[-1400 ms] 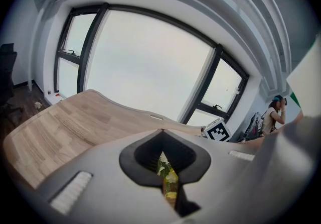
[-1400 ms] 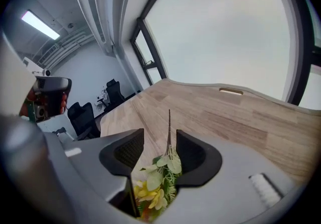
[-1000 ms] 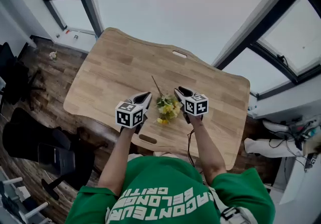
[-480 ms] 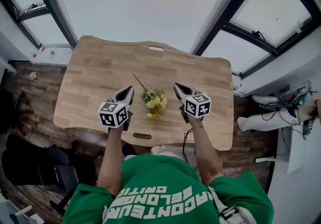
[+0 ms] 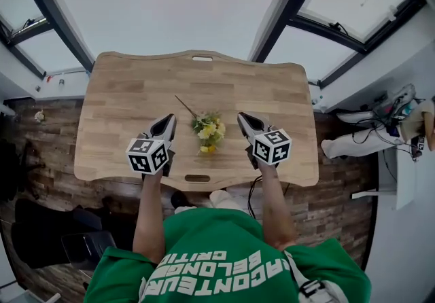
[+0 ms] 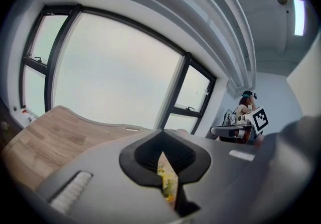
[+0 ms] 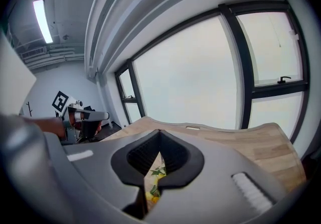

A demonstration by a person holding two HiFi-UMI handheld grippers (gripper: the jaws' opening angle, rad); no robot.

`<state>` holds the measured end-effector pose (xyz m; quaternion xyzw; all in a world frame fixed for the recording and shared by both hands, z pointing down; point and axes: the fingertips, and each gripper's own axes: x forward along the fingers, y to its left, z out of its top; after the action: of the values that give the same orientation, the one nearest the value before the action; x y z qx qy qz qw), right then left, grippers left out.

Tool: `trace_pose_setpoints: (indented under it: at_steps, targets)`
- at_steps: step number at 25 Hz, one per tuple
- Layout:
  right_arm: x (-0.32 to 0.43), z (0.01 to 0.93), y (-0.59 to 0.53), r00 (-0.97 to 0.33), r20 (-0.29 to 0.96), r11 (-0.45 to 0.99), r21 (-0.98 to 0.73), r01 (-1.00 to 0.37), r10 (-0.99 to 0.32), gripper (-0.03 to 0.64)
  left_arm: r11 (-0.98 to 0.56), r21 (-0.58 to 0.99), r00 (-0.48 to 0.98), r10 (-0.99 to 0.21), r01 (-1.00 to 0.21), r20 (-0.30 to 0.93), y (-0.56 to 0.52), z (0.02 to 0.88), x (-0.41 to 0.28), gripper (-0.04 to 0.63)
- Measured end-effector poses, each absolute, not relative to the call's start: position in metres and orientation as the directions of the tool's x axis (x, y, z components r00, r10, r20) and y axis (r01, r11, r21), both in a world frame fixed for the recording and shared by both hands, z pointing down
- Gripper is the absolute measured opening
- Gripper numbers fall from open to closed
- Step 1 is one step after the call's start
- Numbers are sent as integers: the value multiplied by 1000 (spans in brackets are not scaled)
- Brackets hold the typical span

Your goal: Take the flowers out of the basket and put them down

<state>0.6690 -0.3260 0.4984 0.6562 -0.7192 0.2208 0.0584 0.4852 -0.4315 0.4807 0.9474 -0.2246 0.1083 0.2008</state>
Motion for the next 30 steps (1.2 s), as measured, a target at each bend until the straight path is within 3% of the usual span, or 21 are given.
trace_pose_setpoints:
  at_steps: [30]
  targets:
    - [669,511,-296,-33,392,-73,-253,-965,-920,6,-851,330,898,-310,-408,311,-424,487,491,18]
